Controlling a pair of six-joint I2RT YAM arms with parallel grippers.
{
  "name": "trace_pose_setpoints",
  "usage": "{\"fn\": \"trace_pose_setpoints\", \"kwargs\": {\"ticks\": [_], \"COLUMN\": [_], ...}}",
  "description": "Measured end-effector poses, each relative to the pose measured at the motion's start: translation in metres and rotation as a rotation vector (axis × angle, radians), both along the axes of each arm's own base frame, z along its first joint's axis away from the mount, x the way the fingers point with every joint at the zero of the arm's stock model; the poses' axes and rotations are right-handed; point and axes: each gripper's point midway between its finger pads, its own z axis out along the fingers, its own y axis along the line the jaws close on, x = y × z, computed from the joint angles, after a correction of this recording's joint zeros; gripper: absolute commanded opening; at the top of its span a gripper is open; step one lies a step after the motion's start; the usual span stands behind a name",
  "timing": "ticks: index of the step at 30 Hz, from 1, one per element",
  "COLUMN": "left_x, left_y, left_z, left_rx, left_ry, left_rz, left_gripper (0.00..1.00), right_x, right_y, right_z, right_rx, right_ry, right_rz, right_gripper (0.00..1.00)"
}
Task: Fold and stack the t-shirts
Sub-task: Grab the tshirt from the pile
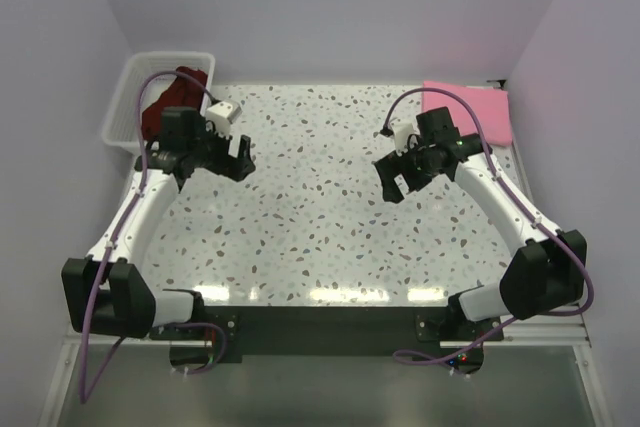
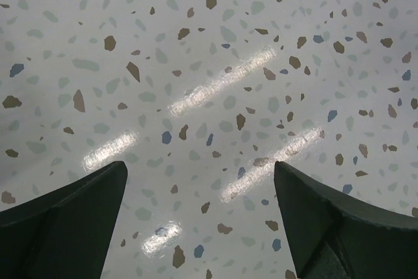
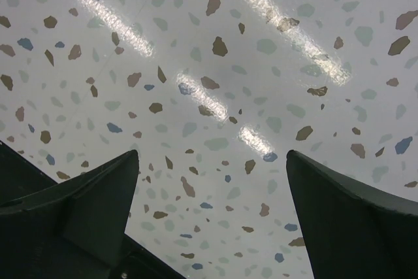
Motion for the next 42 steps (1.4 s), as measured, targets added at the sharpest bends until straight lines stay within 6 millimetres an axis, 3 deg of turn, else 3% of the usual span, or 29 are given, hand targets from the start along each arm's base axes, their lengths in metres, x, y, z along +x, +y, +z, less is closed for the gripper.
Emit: {"fn": "trace_pose_setpoints", "kwargs": {"ticks": [4,8,11,13,17,20,25,28,33,36,37,38,39,41,42], "left_x": [0.018,0.059,0.100,0.125,0.174,0.205,0.248,0.259,0.261,0.260,0.262,0.263,0.265,0.266,0.266], "left_y": [0.003,0.023,0.059,0.085,0.140,0.179,0.228,0.239,0.248,0.251,0.253,0.254,0.258,0.261,0.262], "left_z": [0.024,0.073,0.110,0.122,0.123,0.099,0.026,-0.027,-0.106,-0.136,-0.136,-0.134,-0.130,-0.126,-0.124], "left_rx": [-0.004,0.009,0.022,0.033,0.053,0.072,0.106,0.124,0.170,0.199,0.206,0.212,0.230,0.247,0.251], "left_ry": [-0.038,-0.146,-0.229,-0.257,-0.283,-0.257,-0.163,-0.089,0.032,0.066,0.059,0.054,0.042,0.037,0.035], "left_rz": [0.002,0.054,0.136,0.193,0.295,0.369,0.463,0.479,0.491,0.487,0.488,0.493,0.497,0.501,0.499], "left_gripper": [1.00,1.00,1.00,1.00,1.00,1.00,1.00,1.00,1.00,0.83,0.67,0.59,0.40,0.23,0.06], "right_x": [0.000,-0.001,-0.001,0.000,-0.001,-0.001,0.000,0.001,0.001,0.000,0.000,0.000,0.000,0.000,0.000], "right_y": [0.000,0.000,0.000,0.000,0.000,0.000,0.000,0.000,0.000,-0.001,-0.001,-0.001,-0.001,-0.001,-0.001], "right_z": [0.000,-0.001,-0.001,-0.001,-0.002,-0.004,-0.017,-0.027,-0.035,-0.036,-0.036,-0.036,-0.036,-0.036,-0.036], "right_rx": [0.000,-0.001,-0.001,-0.001,-0.002,-0.004,-0.017,-0.027,-0.037,-0.040,-0.040,-0.040,-0.040,-0.040,-0.040], "right_ry": [0.001,0.003,0.002,0.002,0.005,0.011,0.053,0.085,0.113,0.116,0.116,0.116,0.116,0.117,0.117], "right_rz": [0.000,0.000,0.000,0.000,0.000,0.000,0.000,-0.001,-0.001,-0.002,-0.002,-0.002,-0.001,-0.001,-0.002], "right_gripper": [0.99,0.98,0.99,0.99,0.99,0.99,0.99,0.99,0.99,0.99,0.98,0.99,0.99,0.99,0.99]}}
